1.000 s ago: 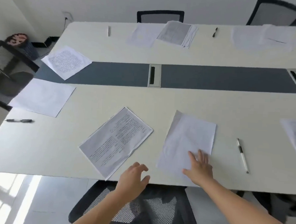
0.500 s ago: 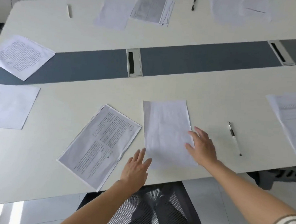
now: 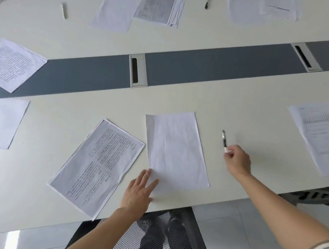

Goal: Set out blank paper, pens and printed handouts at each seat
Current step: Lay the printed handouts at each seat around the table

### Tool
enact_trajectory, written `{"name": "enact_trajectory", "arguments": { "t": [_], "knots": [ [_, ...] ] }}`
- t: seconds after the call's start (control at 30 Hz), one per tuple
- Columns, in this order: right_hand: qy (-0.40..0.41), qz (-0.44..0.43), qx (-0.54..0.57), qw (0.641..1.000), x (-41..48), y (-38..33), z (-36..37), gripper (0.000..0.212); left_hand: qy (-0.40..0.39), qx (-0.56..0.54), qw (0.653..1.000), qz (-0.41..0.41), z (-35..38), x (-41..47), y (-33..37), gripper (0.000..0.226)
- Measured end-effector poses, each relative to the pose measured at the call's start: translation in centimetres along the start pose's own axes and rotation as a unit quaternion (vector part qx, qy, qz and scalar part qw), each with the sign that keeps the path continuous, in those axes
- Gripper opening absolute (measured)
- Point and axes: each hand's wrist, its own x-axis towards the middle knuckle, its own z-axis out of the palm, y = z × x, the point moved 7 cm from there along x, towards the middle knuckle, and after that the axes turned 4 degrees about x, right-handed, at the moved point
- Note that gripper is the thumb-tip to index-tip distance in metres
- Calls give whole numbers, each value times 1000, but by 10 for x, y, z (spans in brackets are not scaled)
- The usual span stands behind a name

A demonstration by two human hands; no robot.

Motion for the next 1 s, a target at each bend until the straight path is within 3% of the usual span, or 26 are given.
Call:
{"name": "enact_trajectory", "arguments": {
  "t": [0.13, 0.27, 0.43, 0.53, 0.67, 0.77, 0.83, 0.9, 0.97, 1.0],
  "knots": [
    [-85, -103, 44, 990, -38, -76, 53, 19, -8, 0, 1000, -6, 2, -1, -1, 65],
    [-158, -120, 16, 980, -59, -101, 111, 22, -8, -2, 1000, -8, 2, -1, 0, 65],
    [-160, -106, -76, 978, -59, -94, 136, 21, -24, 17, 1000, -3, 2, 0, 0, 68],
    [-158, -106, -107, 976, -57, -100, 132, 27, 10, -25, 1000, -11, -7, -4, -4, 69],
    [-128, -133, -99, 978, -75, -121, 115, 38, 155, -111, 976, -108, -35, -21, -61, 57],
    [-162, -183, -3, 970, -115, -149, 120, 36, 152, -129, 950, -239, -26, -45, -133, 54],
    [-255, -120, 63, 957, -146, -152, 148, 44, 96, -141, 939, -298, -4, -63, -166, 57],
    [-358, 51, 158, 919, -178, -141, 184, 60, 60, -147, 938, -309, 15, -81, -177, 60],
    [-401, 196, 240, 862, -204, -136, 213, 66, 39, -134, 943, -302, 27, -95, -171, 64],
    [-401, 227, 262, 848, -209, -138, 224, 64, 29, -127, 945, -300, 32, -101, -165, 64]
  ]
}}
